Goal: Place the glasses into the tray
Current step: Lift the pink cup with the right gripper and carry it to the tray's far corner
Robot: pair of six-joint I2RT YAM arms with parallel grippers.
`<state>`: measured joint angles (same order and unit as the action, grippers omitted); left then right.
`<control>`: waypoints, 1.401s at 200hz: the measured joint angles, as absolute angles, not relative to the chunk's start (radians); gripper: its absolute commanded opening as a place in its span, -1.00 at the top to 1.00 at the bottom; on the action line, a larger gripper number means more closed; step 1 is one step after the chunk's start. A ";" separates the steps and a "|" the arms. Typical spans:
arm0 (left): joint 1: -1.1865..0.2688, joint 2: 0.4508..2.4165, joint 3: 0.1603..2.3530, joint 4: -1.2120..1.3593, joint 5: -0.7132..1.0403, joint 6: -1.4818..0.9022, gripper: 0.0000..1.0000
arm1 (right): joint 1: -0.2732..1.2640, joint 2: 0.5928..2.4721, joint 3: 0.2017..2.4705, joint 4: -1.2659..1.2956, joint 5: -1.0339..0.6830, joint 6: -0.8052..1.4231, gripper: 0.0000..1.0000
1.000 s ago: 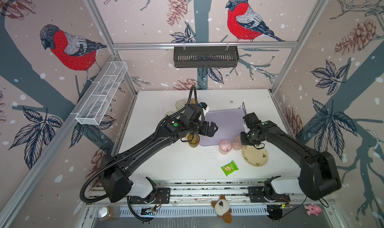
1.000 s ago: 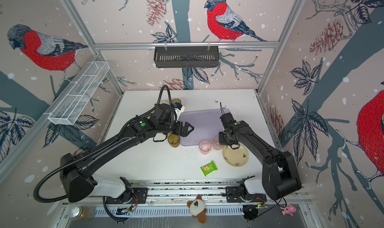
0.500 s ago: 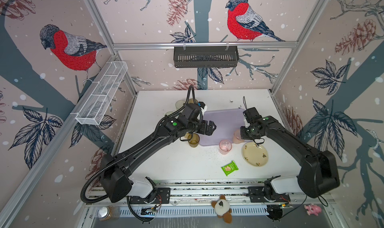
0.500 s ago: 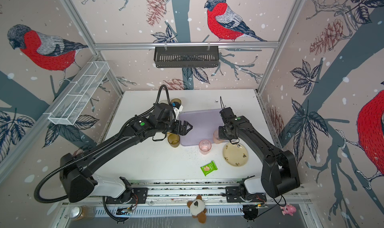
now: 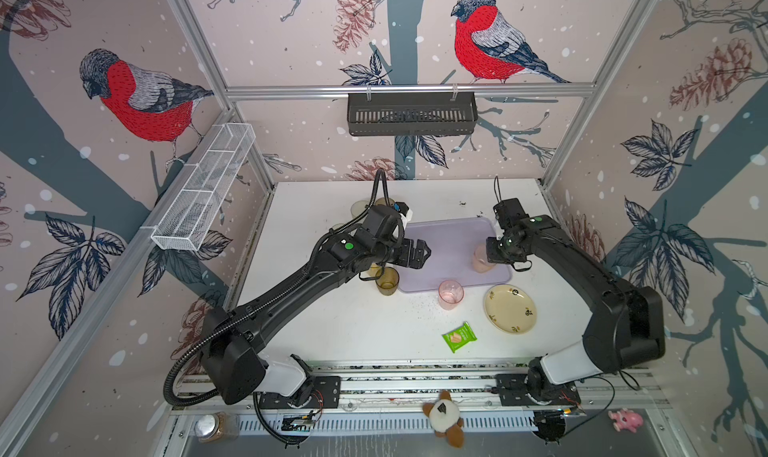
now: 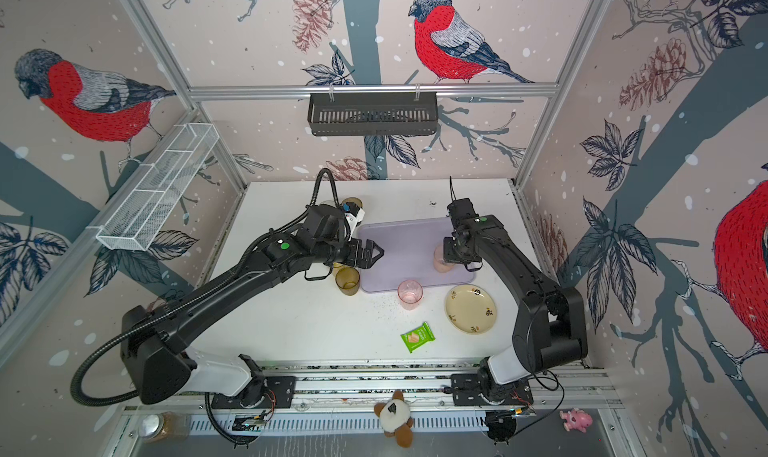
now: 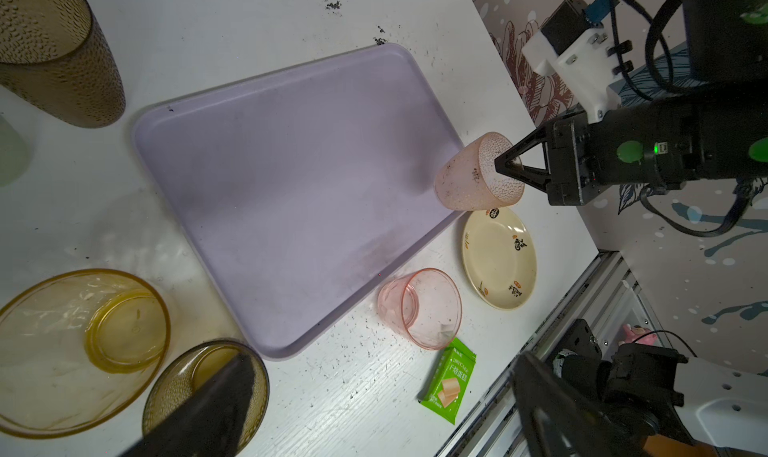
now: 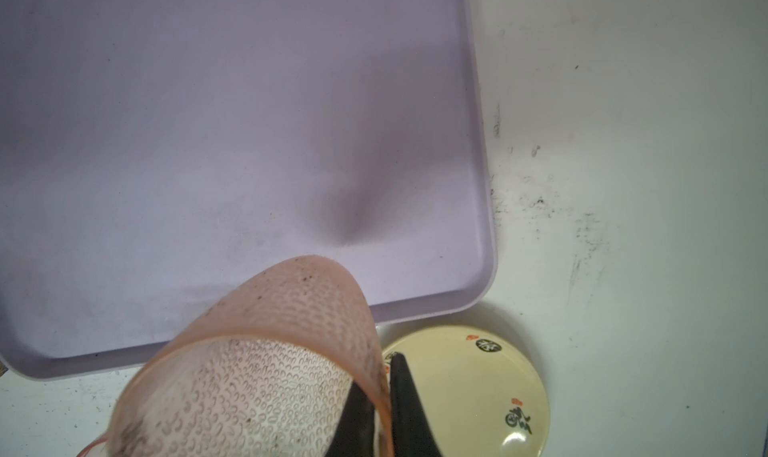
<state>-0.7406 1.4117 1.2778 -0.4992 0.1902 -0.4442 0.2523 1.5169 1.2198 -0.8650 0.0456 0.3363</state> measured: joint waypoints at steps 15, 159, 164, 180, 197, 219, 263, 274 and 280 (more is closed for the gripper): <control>-0.741 1.420 1.288 -0.502 0.190 -0.438 -0.94 | 0.235 1.532 1.246 -0.870 0.046 0.312 1.00; -0.740 1.488 1.359 -0.536 0.182 -0.419 -0.95 | 0.093 1.694 1.477 -0.888 0.056 0.212 1.00; -0.740 1.489 1.361 -0.536 0.182 -0.419 -0.95 | 0.088 1.699 1.482 -0.888 0.056 0.210 1.00; -0.740 1.494 1.364 -0.538 0.180 -0.419 -0.95 | 0.077 1.717 1.499 -0.886 0.056 0.206 1.00; -0.740 1.499 1.368 -0.539 0.179 -0.419 -0.95 | 0.065 1.740 1.519 -0.881 0.057 0.203 1.00; -0.740 1.500 1.369 -0.543 0.175 -0.420 -0.95 | 0.056 1.768 1.542 -0.879 0.060 0.186 1.00; -0.740 1.504 1.378 -0.547 0.153 -0.422 -0.95 | 0.051 1.823 1.584 -0.852 0.059 0.184 1.00; -0.740 1.505 1.381 -0.547 0.153 -0.424 -0.95 | 0.052 1.841 1.599 -0.849 0.057 0.184 1.00; -0.740 1.506 1.381 -0.548 0.153 -0.425 -0.95 | 0.052 1.850 1.607 -0.846 0.054 0.184 1.00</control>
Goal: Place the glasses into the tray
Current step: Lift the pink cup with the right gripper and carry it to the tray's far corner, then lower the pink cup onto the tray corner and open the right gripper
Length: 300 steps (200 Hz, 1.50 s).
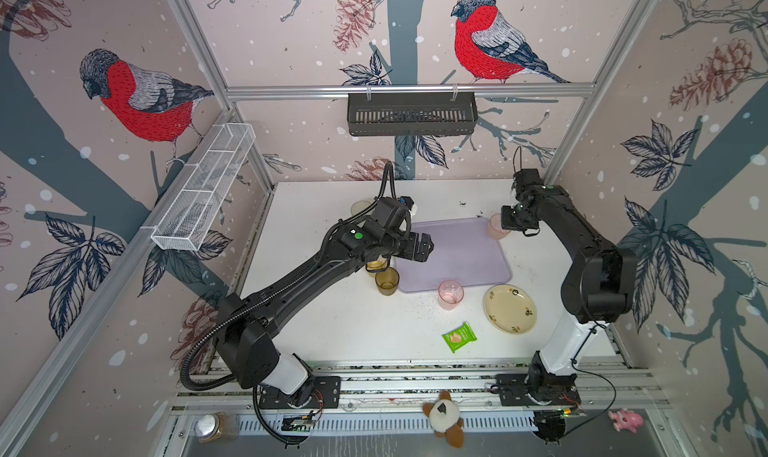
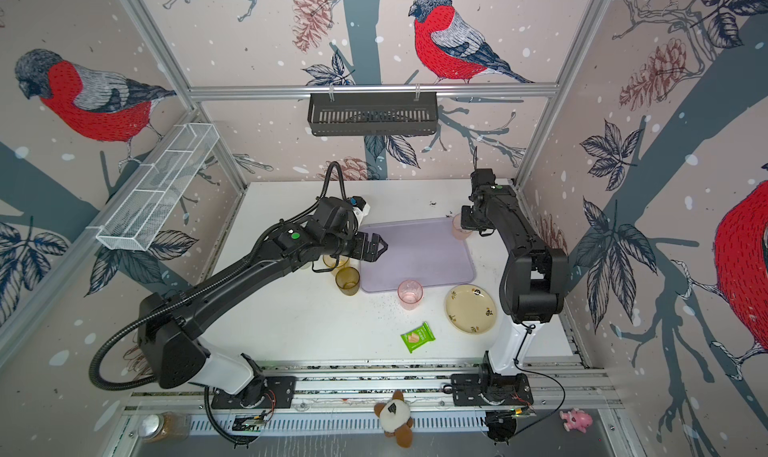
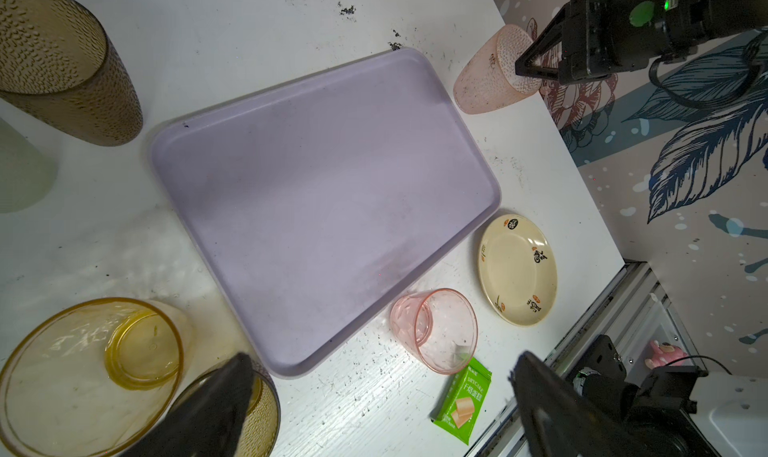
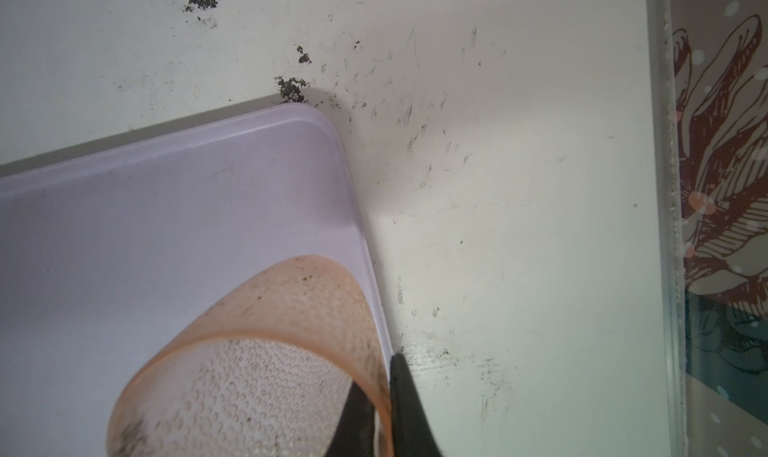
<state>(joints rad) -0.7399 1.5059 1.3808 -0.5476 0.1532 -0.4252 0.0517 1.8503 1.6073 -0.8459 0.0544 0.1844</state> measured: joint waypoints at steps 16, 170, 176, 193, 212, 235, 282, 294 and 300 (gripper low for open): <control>-0.740 1.507 1.381 -0.553 0.151 -0.430 -0.95 | 0.052 1.881 1.626 -0.833 0.048 0.184 1.00; -0.740 1.472 1.354 -0.587 0.096 -0.448 -0.95 | 0.097 2.115 1.847 -0.823 0.034 0.184 1.00; -0.740 1.472 1.354 -0.587 0.094 -0.448 -0.95 | 0.098 2.120 1.851 -0.825 0.034 0.184 1.00; -0.740 1.470 1.353 -0.587 0.084 -0.448 -0.95 | 0.101 2.131 1.859 -0.831 0.034 0.184 1.00; -0.740 1.468 1.353 -0.588 0.078 -0.448 -0.95 | 0.104 2.144 1.864 -0.833 0.034 0.184 1.00; -0.740 1.465 1.353 -0.588 0.075 -0.448 -0.95 | 0.106 2.154 1.868 -0.837 0.037 0.184 0.99; -0.740 1.462 1.347 -0.588 0.075 -0.448 -0.95 | 0.108 2.169 1.885 -0.841 0.059 0.180 0.99; -0.740 1.459 1.345 -0.588 0.075 -0.448 -0.95 | 0.108 2.173 1.885 -0.847 0.062 0.180 0.99; -0.740 1.457 1.343 -0.588 0.075 -0.448 -0.95 | 0.109 2.175 1.886 -0.849 0.064 0.180 0.99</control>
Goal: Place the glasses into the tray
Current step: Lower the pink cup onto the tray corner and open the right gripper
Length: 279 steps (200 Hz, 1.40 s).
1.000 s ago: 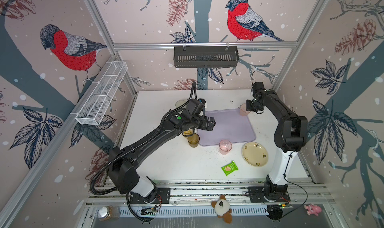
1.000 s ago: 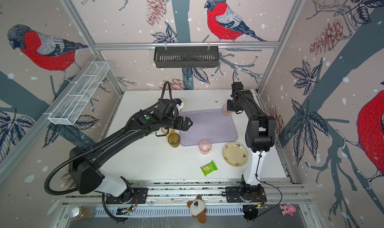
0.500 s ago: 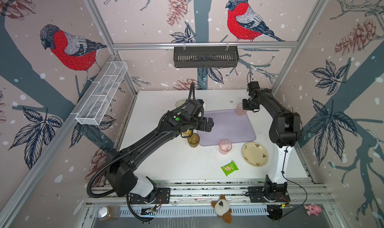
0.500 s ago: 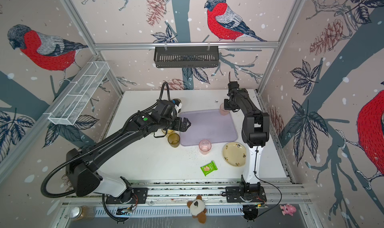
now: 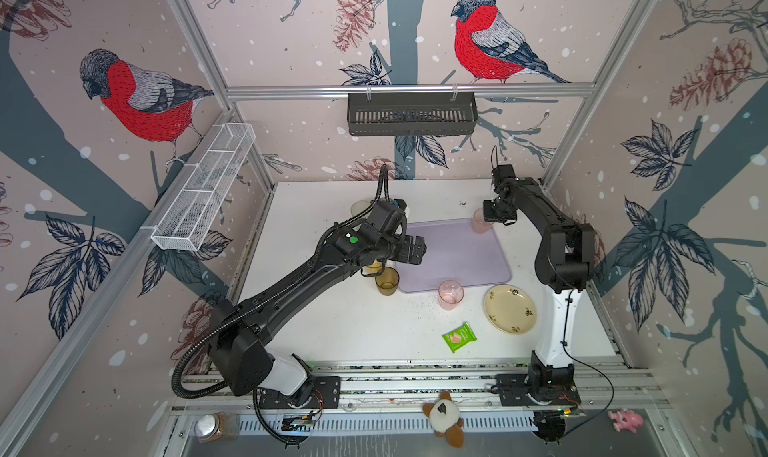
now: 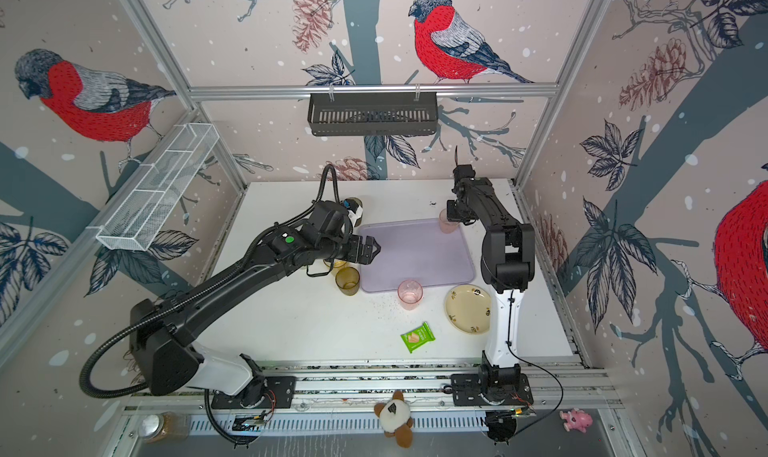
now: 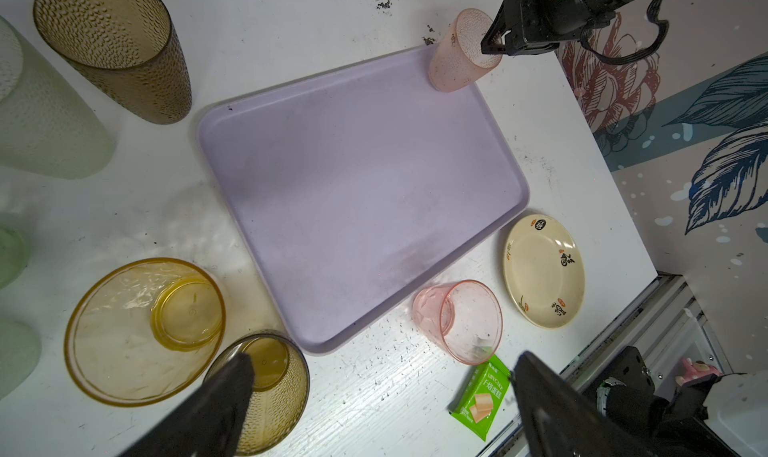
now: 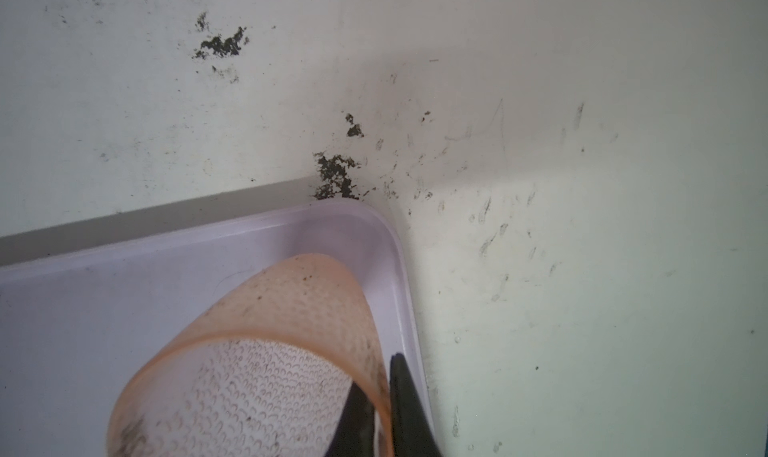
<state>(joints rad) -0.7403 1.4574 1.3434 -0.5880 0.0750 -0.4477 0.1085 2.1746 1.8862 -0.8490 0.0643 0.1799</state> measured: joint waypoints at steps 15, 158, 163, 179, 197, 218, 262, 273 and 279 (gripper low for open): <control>-0.740 1.455 1.339 -0.588 0.075 -0.448 -0.95 | 0.109 2.178 1.887 -0.854 0.067 0.180 0.99; -0.740 1.456 1.335 -0.588 0.076 -0.448 -0.95 | 0.105 2.191 1.892 -0.859 0.075 0.176 0.96; -0.740 1.456 1.335 -0.588 0.076 -0.448 -0.95 | 0.105 2.191 1.892 -0.859 0.075 0.176 0.95; -0.740 1.457 1.335 -0.588 0.077 -0.448 -0.95 | 0.107 2.191 1.892 -0.859 0.075 0.176 0.90; -0.740 1.457 1.335 -0.588 0.078 -0.448 -0.95 | 0.108 2.191 1.892 -0.859 0.076 0.176 0.84; -0.740 1.457 1.335 -0.588 0.078 -0.448 -0.95 | 0.109 2.191 1.892 -0.859 0.078 0.176 0.75; -0.740 1.457 1.335 -0.588 0.078 -0.448 -0.95 | 0.114 2.191 1.890 -0.859 0.079 0.176 0.61; -0.740 1.456 1.335 -0.588 0.078 -0.448 -0.95 | 0.116 2.191 1.890 -0.859 0.079 0.175 0.58; -0.740 1.456 1.335 -0.588 0.078 -0.448 -0.95 | 0.117 2.191 1.890 -0.859 0.080 0.173 0.57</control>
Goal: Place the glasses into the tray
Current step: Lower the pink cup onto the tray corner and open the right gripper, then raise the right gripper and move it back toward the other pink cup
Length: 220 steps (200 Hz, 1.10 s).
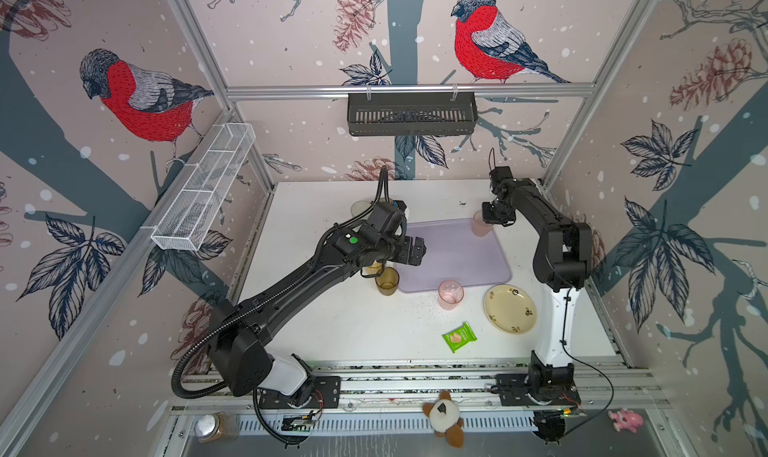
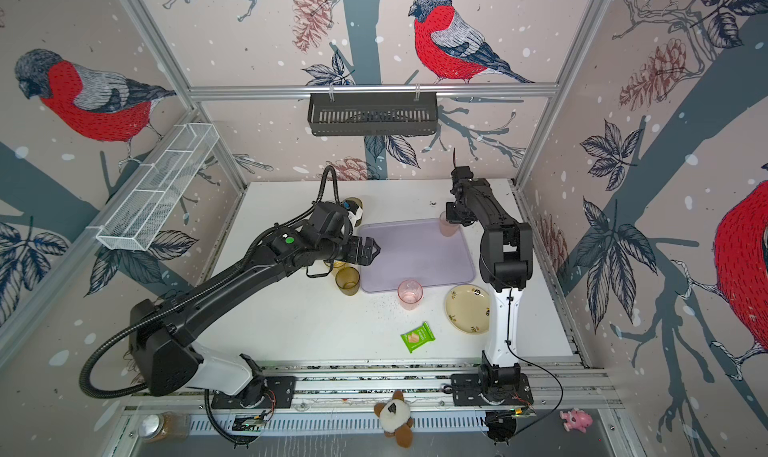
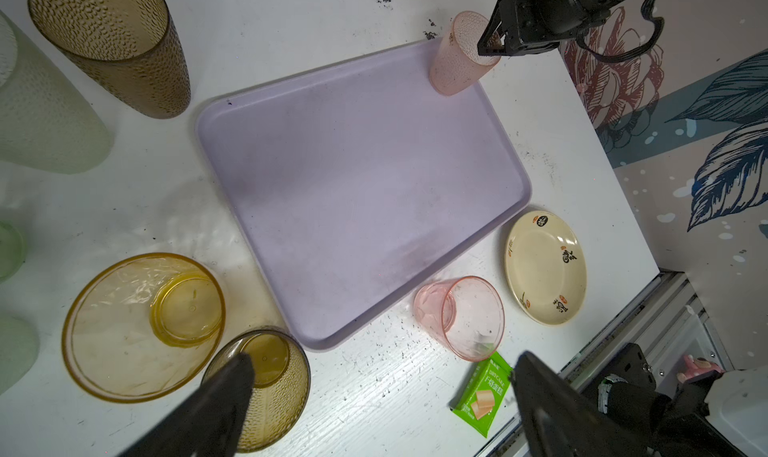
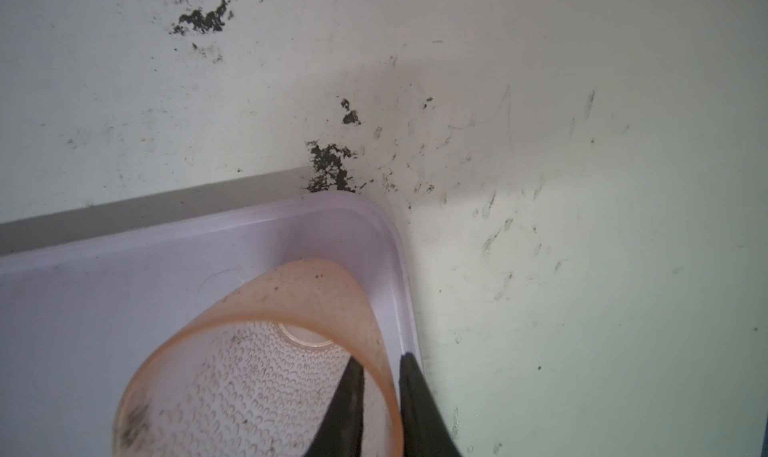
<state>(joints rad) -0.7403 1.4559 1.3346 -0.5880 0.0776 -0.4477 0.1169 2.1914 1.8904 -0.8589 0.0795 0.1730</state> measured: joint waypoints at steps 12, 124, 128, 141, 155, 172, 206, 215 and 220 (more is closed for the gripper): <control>-0.740 1.455 1.335 -0.588 0.078 -0.448 -0.95 | 0.119 2.191 1.891 -0.859 0.080 0.173 0.55; -0.740 1.441 1.322 -0.587 0.077 -0.448 -0.95 | 0.127 2.156 1.926 -0.866 0.112 0.161 0.08; -0.740 1.441 1.322 -0.587 0.077 -0.448 -0.95 | 0.129 2.153 1.927 -0.867 0.113 0.161 0.07; -0.740 1.441 1.322 -0.587 0.077 -0.448 -0.95 | 0.137 2.143 1.929 -0.868 0.116 0.161 0.03; -0.740 1.441 1.322 -0.587 0.077 -0.448 -0.95 | 0.150 2.128 1.926 -0.868 0.121 0.162 -0.03; -0.740 1.435 1.317 -0.586 0.076 -0.448 -0.95 | 0.176 2.099 1.912 -0.877 0.141 0.161 -0.12; -0.740 1.420 1.303 -0.582 0.076 -0.448 -0.95 | 0.224 2.042 1.884 -0.895 0.161 0.162 -0.29; -0.740 1.418 1.299 -0.580 0.076 -0.448 -0.95 | 0.233 2.029 1.880 -0.902 0.162 0.162 -0.32; -0.740 1.417 1.296 -0.579 0.076 -0.448 -0.95 | 0.239 2.022 1.879 -0.905 0.164 0.162 -0.33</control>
